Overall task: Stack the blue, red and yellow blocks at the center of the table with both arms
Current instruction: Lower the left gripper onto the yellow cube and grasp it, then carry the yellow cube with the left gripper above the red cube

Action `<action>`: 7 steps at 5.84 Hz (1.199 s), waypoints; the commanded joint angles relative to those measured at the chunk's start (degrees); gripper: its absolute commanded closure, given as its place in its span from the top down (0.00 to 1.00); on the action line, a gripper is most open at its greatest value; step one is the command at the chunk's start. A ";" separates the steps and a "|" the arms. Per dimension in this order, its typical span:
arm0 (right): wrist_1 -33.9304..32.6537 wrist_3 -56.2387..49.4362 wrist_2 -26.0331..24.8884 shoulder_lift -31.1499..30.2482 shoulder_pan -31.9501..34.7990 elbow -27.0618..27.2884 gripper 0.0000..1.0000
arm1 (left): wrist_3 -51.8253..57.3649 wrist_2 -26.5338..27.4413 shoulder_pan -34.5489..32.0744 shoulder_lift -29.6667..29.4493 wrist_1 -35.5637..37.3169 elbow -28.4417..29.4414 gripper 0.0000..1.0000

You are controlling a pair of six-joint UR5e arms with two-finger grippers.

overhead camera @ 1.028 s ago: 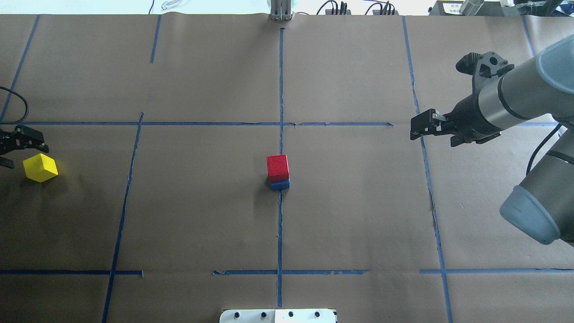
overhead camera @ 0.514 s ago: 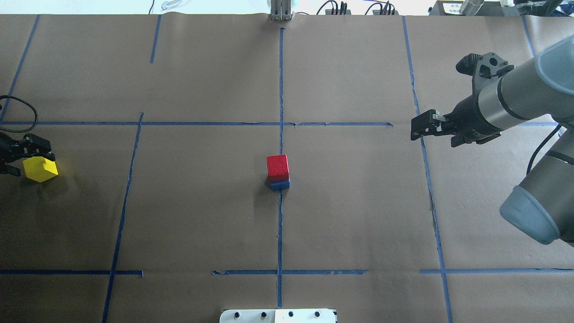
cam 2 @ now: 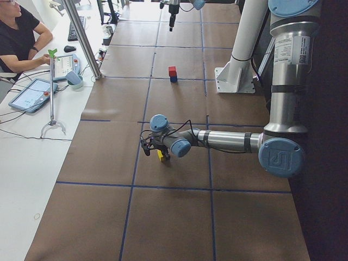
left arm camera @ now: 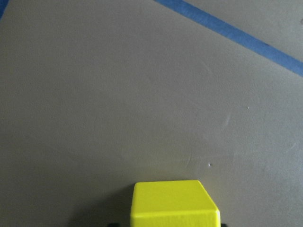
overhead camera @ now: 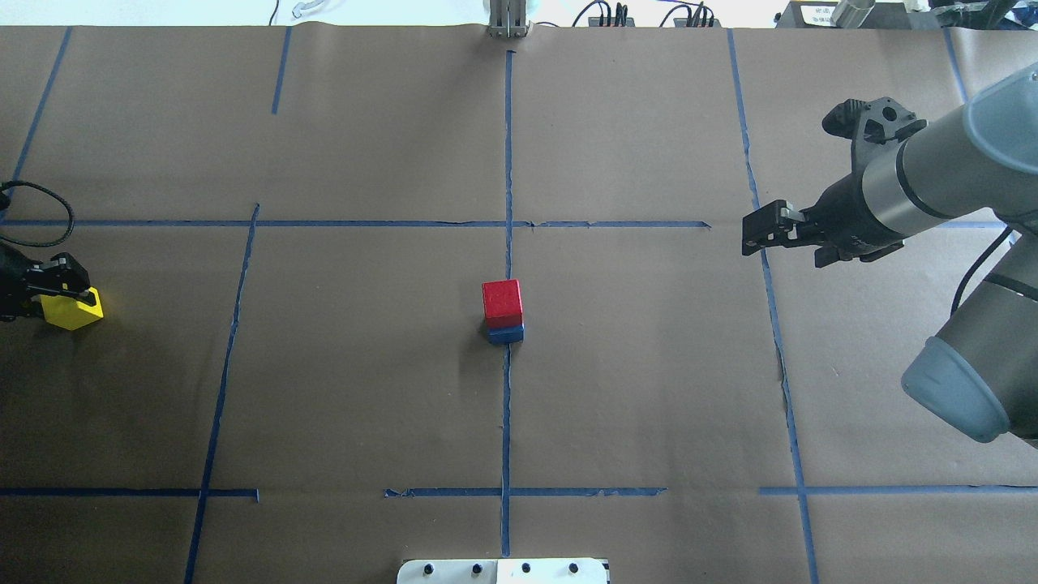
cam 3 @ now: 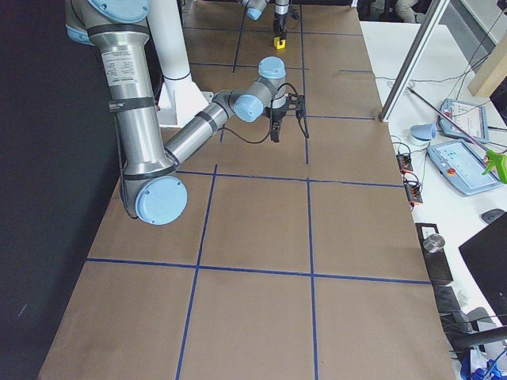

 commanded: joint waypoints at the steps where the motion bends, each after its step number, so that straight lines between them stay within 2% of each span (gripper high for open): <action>1: 0.00 -0.17 0.25 -0.02 0.05 0.06 1.00 | -0.34 -0.49 0.03 -0.31 1.13 -5.72 0.00; 3: 0.00 -0.26 0.52 -0.02 0.40 0.23 1.00 | -0.43 -0.05 6.93 -11.41 9.79 -14.08 0.00; 4: -0.09 -0.35 0.78 -0.37 0.92 0.32 1.00 | -0.43 0.39 11.15 -17.30 19.50 -19.68 0.00; 5: 0.00 -3.57 4.09 -2.72 3.19 1.11 1.00 | -0.43 4.83 17.11 -24.41 32.56 -25.66 0.00; 6: -0.17 -5.43 5.95 -3.70 6.17 1.03 1.00 | -0.43 12.36 22.65 -32.75 42.61 -27.72 0.00; 7: 0.00 -7.36 6.14 -5.02 7.16 1.11 1.00 | -3.30 19.22 29.49 -37.79 46.89 -25.91 0.00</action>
